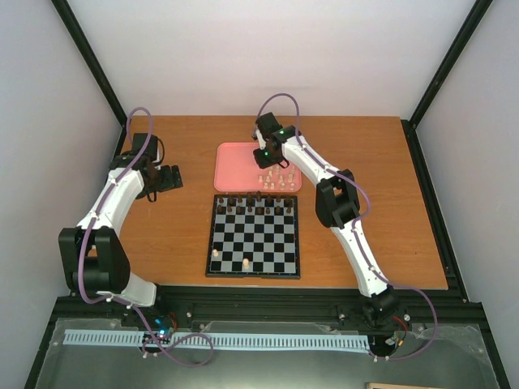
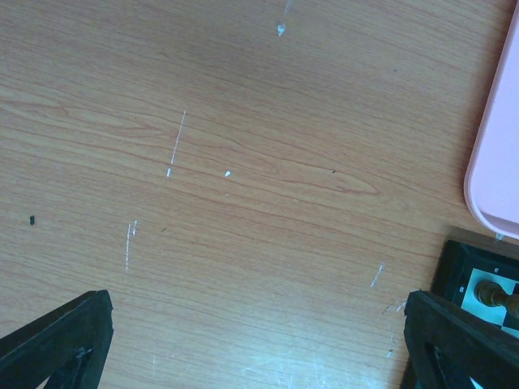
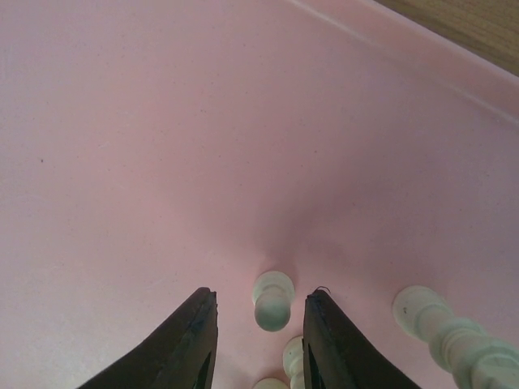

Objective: Set up the chess pieces on the board
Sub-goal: Pick up the chess piece from the storage box.

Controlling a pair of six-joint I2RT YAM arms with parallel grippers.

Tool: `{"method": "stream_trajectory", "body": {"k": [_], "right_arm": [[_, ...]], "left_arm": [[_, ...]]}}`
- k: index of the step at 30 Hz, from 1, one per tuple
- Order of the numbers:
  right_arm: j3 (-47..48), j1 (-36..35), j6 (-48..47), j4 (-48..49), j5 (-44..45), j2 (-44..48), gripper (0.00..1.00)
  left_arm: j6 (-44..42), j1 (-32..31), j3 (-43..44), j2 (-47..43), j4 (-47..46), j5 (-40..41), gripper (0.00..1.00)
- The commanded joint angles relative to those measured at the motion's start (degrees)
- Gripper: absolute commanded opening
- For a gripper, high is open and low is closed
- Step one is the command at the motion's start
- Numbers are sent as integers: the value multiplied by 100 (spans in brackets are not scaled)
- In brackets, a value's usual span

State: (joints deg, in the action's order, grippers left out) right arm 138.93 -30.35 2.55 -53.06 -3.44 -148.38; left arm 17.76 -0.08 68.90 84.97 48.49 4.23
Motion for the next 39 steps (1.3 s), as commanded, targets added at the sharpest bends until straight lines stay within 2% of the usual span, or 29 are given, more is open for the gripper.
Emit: {"method": "stream_trajectory", "body": {"k": [1, 7, 12, 23, 34, 36, 39], "right_arm": [[68, 38, -30, -73, 75, -198, 30], [39, 55, -27, -108, 101, -218, 27], [20, 55, -25, -135, 150, -202, 18], [35, 55, -59, 6, 174, 104, 12], [-298, -11, 16, -112, -408, 1445, 11], [-555, -100, 35, -255, -520, 1707, 11], [-1626, -412, 66, -113, -576, 2387, 10]], "left_arm": [[-45, -32, 158, 44, 23, -54, 100], [-46, -35, 167, 59, 21, -54, 100], [-36, -36, 167, 84, 4, -83, 100], [-37, -36, 193, 22, 27, -112, 100], [-25, -36, 263, 0, 40, -178, 100], [-12, -34, 264, 15, 40, -213, 100], [-5, -32, 263, -2, 13, -232, 100]]}}
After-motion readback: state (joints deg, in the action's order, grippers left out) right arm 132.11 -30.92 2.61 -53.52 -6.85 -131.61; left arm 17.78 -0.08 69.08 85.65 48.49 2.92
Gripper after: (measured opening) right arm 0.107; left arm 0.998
